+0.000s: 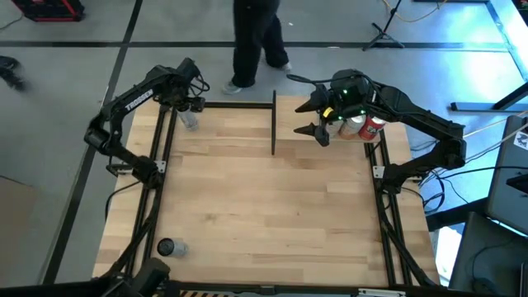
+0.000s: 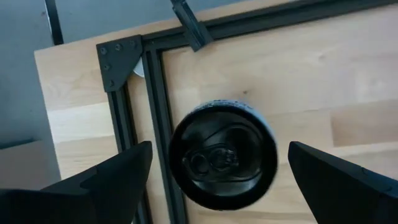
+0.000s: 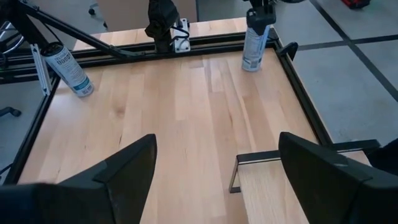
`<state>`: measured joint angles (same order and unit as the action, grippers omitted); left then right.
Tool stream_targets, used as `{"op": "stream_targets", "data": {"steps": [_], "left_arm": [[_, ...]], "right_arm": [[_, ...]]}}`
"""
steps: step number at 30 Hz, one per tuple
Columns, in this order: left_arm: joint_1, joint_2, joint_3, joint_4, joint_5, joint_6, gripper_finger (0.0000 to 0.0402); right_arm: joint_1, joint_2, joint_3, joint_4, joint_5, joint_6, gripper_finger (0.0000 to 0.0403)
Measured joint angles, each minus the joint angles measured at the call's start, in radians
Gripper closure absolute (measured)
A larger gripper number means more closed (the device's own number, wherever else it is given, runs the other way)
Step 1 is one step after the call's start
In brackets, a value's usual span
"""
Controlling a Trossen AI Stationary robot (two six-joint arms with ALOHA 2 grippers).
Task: Place canned beverage on shelf
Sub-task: Put the top white blue soda can on the shelf
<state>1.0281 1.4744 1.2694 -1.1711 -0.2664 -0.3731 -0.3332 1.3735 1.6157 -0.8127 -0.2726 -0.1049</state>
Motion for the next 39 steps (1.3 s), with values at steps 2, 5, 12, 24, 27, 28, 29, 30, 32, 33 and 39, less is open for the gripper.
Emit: {"op": "stream_targets", "data": {"steps": [2,5,12,24,27,28,29,30,32,33,39], "left_arm": [[0.001,0.012,0.000,-0.010,0.005,0.023,0.0030],[0.000,0.029,0.000,-0.025,0.022,0.055,0.0044],[0.001,0.029,0.002,-0.038,0.036,0.087,0.0141],[-0.031,-0.003,0.023,-0.086,0.136,0.180,0.0193],[-0.076,-0.039,0.067,-0.113,0.169,0.194,0.0193],[-0.095,-0.046,0.084,-0.130,0.179,0.194,0.0193],[-0.116,-0.052,0.100,-0.150,0.188,0.194,0.0193],[-0.139,-0.059,0.117,-0.171,0.193,0.194,0.0193],[-0.198,-0.072,0.156,-0.209,0.214,0.190,0.0192],[-0.231,-0.077,0.174,-0.220,0.238,0.176,0.0192],[-0.480,-0.090,0.236,-0.260,0.284,0.040,0.0191]], "right_arm": [[0.000,0.000,0.000,0.000,0.000,0.004,0.0078],[0.000,0.000,0.000,-0.006,0.000,0.003,0.0078],[0.000,0.000,0.000,-0.051,0.000,-0.003,0.0078],[0.037,0.000,0.000,-0.088,0.021,0.085,0.0078],[0.104,0.000,-0.010,-0.083,0.054,0.123,0.0078],[0.129,-0.002,-0.023,-0.076,0.068,0.141,0.0078],[0.154,-0.002,-0.038,-0.068,0.077,0.160,0.0078],[0.179,-0.002,-0.053,-0.061,0.087,0.181,0.0078],[0.233,-0.001,-0.090,-0.042,0.121,0.215,0.0078],[0.259,-0.001,-0.113,-0.022,0.144,0.233,0.0078],[0.392,-0.001,-0.262,0.117,0.249,0.289,0.0078]]}}
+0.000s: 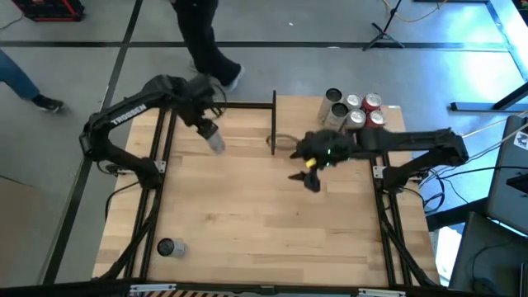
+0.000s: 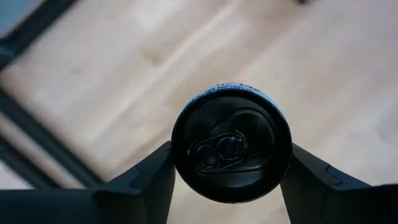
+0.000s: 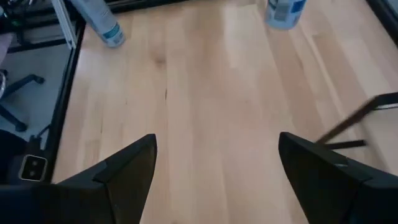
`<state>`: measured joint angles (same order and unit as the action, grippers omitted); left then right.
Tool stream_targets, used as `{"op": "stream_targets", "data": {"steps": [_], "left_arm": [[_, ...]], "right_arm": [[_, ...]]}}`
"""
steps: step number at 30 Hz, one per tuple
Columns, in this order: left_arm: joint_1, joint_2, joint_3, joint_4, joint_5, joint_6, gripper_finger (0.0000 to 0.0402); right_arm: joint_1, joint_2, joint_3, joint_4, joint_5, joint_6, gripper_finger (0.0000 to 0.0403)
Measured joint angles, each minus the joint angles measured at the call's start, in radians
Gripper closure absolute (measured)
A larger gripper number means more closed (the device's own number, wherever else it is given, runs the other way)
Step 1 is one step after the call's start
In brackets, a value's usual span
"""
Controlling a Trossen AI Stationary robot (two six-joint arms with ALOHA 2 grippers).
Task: Place canned beverage on shelf
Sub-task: Put the top white blue soda can on the shelf
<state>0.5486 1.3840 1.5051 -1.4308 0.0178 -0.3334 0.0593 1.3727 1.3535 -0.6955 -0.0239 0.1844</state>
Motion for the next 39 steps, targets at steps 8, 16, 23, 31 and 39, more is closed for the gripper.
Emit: {"op": "stream_targets", "data": {"steps": [8,16,23,31,39], "left_arm": [[-0.356,0.022,0.005,0.045,-0.051,-0.319,0.0190],[-0.580,0.123,0.005,0.137,-0.097,-0.530,0.0190],[-0.683,0.231,0.005,0.171,-0.107,-0.633,0.0189],[-0.736,0.304,0.005,0.205,-0.108,-0.651,0.0188],[-0.749,0.306,0.005,0.231,-0.130,-0.620,0.0145]], "right_arm": [[0.125,0.000,-0.205,0.219,0.111,0.050,0.0078],[0.219,0.000,-0.358,0.384,0.170,0.097,0.0078],[0.223,0.000,-0.416,0.411,0.199,0.126,0.0078],[0.222,0.000,-0.432,0.418,0.217,0.127,0.0078],[0.222,0.000,-0.432,0.420,0.218,0.156,0.0078]]}}
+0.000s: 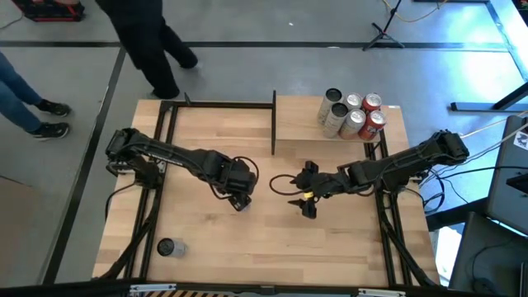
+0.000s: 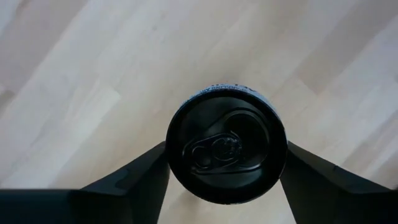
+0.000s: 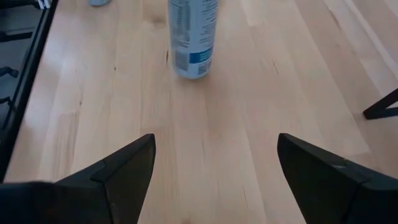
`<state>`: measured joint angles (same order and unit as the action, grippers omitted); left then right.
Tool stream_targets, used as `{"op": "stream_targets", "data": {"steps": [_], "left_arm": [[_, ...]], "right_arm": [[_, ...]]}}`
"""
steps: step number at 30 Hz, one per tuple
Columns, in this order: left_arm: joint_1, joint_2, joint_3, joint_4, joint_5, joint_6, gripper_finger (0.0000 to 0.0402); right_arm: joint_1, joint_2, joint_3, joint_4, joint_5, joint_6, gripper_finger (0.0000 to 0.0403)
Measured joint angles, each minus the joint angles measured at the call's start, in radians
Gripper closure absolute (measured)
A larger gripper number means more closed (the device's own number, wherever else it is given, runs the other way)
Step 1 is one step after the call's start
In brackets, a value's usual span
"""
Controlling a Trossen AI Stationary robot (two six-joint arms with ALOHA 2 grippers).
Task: Place canned beverage on shelf
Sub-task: Put the top white blue soda can on the shelf
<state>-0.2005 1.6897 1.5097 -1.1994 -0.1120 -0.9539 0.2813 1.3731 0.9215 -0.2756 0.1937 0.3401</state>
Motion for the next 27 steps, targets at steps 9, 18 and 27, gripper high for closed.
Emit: {"op": "stream_targets", "data": {"steps": [9,18,27], "left_arm": [[0.000,0.000,0.000,0.005,-0.024,0.004,0.0109],[0.012,-0.024,0.002,0.002,0.013,0.043,0.0086],[0.004,-0.135,0.063,-0.197,-0.136,0.100,0.0085]], "right_arm": [[0.000,0.000,0.000,0.025,0.006,0.016,0.0078],[0.000,0.000,0.000,0.040,0.006,0.016,0.0078],[0.000,0.016,0.000,0.102,0.005,0.015,0.0078]]}}
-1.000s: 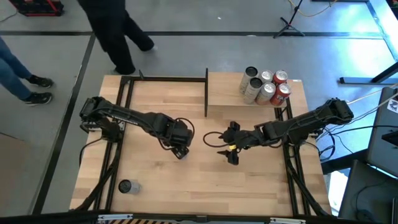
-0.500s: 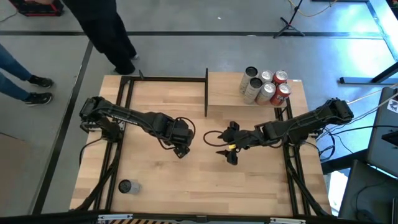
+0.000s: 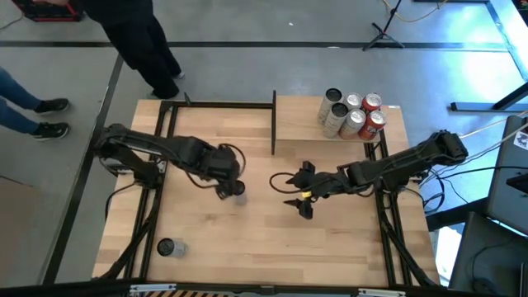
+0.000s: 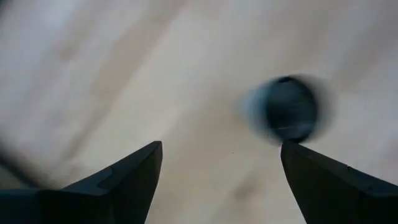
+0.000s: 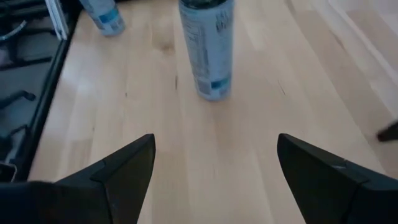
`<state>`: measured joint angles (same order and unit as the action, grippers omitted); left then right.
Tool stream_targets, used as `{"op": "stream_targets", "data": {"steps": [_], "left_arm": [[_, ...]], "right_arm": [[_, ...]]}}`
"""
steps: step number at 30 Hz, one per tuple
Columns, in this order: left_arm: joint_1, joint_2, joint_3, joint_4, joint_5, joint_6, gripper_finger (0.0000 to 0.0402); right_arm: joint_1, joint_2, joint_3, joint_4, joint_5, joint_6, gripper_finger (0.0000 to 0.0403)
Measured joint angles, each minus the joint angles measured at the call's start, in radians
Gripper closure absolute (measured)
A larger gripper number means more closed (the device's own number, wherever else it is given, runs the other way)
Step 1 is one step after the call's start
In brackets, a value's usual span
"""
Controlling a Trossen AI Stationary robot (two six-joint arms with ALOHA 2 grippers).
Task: Place canned beverage on shelf
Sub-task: Put the top white blue soda can on the shelf
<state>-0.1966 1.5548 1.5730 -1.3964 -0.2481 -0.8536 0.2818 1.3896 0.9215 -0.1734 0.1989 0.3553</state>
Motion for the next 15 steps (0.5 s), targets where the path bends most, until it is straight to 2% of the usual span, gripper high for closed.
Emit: {"op": "stream_targets", "data": {"steps": [2,5,11,15], "left_arm": [[0.001,-0.029,-0.036,-0.060,-0.059,-0.004,0.0085],[0.010,-0.078,-0.138,-0.040,-0.100,-0.005,0.0085],[0.041,-0.136,-0.403,0.213,-0.108,0.026,0.0085],[0.050,-0.136,-0.535,0.402,-0.108,0.053,0.0085]], "right_arm": [[0.000,0.025,0.000,0.048,-0.012,0.000,0.0078],[0.000,0.077,0.000,0.143,-0.034,0.000,0.0078],[0.000,0.207,0.009,0.319,-0.034,0.037,0.0078],[0.000,0.297,0.055,0.366,-0.010,0.043,0.0078]]}}
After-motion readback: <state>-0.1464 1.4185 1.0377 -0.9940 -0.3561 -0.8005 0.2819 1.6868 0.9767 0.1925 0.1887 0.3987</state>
